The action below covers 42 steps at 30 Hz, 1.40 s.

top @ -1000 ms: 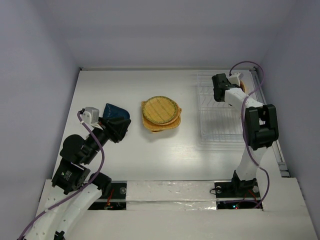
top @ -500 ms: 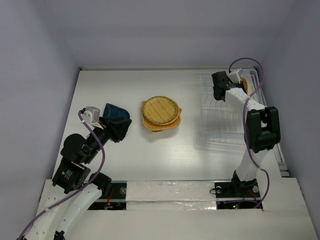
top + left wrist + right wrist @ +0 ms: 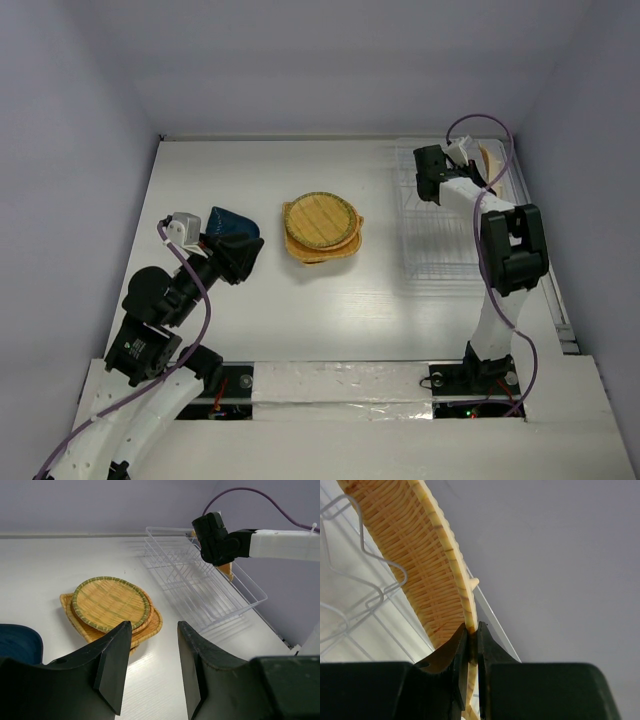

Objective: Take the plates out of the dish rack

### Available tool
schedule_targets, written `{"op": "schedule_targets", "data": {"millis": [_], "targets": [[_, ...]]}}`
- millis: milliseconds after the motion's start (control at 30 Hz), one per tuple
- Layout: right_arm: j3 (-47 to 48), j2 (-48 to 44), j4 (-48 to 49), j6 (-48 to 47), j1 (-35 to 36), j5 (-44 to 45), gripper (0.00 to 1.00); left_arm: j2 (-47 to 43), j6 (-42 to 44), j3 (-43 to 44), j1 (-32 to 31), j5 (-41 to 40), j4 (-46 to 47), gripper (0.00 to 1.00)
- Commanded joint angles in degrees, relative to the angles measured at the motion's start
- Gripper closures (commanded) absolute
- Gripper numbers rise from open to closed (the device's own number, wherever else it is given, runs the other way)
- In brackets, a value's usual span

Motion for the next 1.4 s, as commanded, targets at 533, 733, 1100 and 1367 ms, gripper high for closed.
{"op": "schedule_targets", "data": {"millis": [533, 733, 1100, 1367], "targets": [[7.0, -20.7, -6.2, 18.8, 3.0, -16.6, 1.0, 0.3, 0.3, 0.1, -0.3, 0.4, 2.4, 0.61], [5.0, -30.2, -6.1, 23.6, 10.8, -44.2, 1.0, 0.4, 0.2, 0.0, 0.3, -0.5, 2.2, 0.61], [-8.5, -29.7, 11.6, 34.7, 16.4, -92.9, 1.0, 0.4, 0.0, -0.1, 0.8, -6.1, 1.9, 0.48], [-13.0, -20.3, 22.4, 41.7, 17.8, -109.1, 1.0, 1.5, 0.0, -0.1, 1.8, -7.1, 2.0, 0.38]]}}
